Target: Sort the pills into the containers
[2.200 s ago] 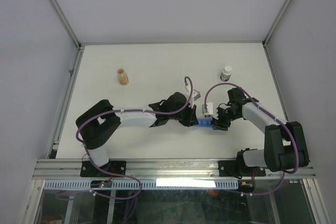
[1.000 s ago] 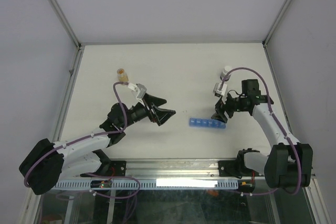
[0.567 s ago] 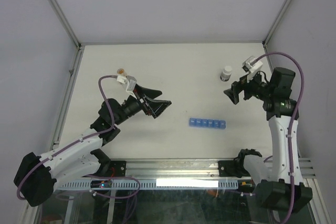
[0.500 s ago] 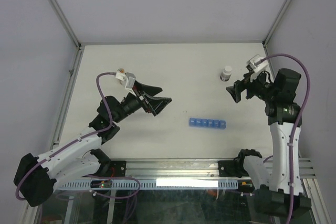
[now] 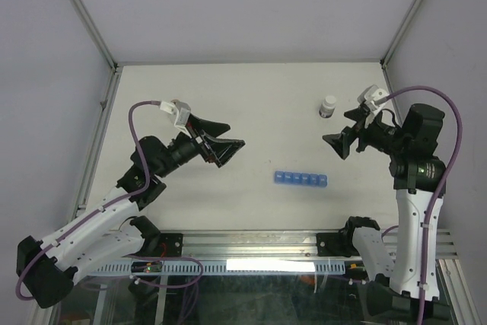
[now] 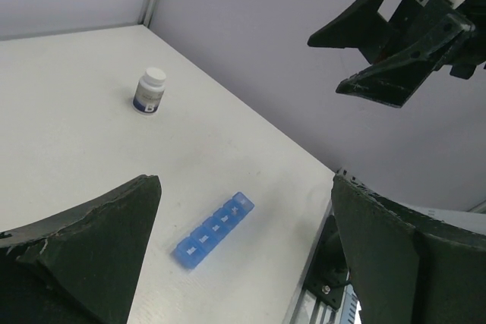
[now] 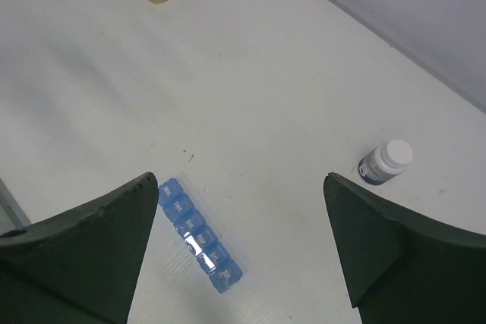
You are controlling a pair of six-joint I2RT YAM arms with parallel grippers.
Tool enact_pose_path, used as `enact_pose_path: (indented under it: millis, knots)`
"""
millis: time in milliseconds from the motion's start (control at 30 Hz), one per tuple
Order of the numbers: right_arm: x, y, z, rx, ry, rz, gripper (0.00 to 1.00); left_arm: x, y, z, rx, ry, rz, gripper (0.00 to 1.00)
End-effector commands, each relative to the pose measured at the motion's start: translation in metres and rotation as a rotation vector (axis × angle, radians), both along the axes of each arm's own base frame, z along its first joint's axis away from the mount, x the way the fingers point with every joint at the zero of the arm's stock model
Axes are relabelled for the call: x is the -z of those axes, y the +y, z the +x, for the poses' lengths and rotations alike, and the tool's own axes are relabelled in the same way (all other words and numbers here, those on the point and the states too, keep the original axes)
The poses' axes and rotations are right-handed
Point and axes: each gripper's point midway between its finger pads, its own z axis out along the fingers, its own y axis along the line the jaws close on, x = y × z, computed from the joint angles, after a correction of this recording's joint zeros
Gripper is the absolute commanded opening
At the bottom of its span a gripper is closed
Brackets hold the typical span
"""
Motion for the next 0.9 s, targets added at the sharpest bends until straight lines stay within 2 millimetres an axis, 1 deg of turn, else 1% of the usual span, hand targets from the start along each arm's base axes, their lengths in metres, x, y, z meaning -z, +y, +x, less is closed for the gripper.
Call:
enact_pose_path:
  millis: [0,33,100,133,233,333,467,533,600,733,867]
  knots:
    - [0.001,0.013,-0.013,-0.123,-0.052,-0.004,0.92,-0.029,0.015,-0.002,-0.047,-0.075,-0.009,0.99]
    - [0.018,0.016,-0.014,-0.18,-0.082,-0.039,0.92,-0.022,0.017,0.0,-0.068,-0.062,0.0,0.99]
    - [0.066,0.022,-0.019,-0.334,-0.145,-0.138,0.91,-0.007,0.02,0.005,-0.098,-0.042,0.016,0.99]
    - [0.087,0.024,-0.015,-0.366,-0.15,-0.181,0.91,0.0,0.02,0.008,-0.112,-0.029,0.027,0.99]
    - [0.143,0.027,0.002,-0.4,-0.075,-0.361,0.9,0.021,0.02,0.015,-0.131,0.009,0.068,0.99]
    - [0.187,0.035,0.003,-0.459,0.007,-0.447,0.89,0.037,0.022,0.018,-0.151,0.041,0.097,0.99]
    - [0.228,0.039,0.017,-0.428,0.065,-0.508,0.87,0.055,0.029,0.017,-0.179,0.063,0.101,0.99]
    - [0.243,0.04,0.021,-0.411,0.107,-0.53,0.85,0.058,0.031,0.017,-0.187,0.065,0.098,0.99]
    - [0.252,0.041,0.024,-0.405,0.141,-0.549,0.84,0.061,0.031,0.017,-0.189,0.068,0.099,0.99]
    - [0.271,0.048,0.016,-0.446,0.189,-0.579,0.82,0.064,0.03,0.017,-0.184,0.074,0.098,0.99]
    - [0.284,0.047,0.014,-0.435,0.231,-0.607,0.73,0.067,0.03,0.016,-0.179,0.075,0.089,0.99]
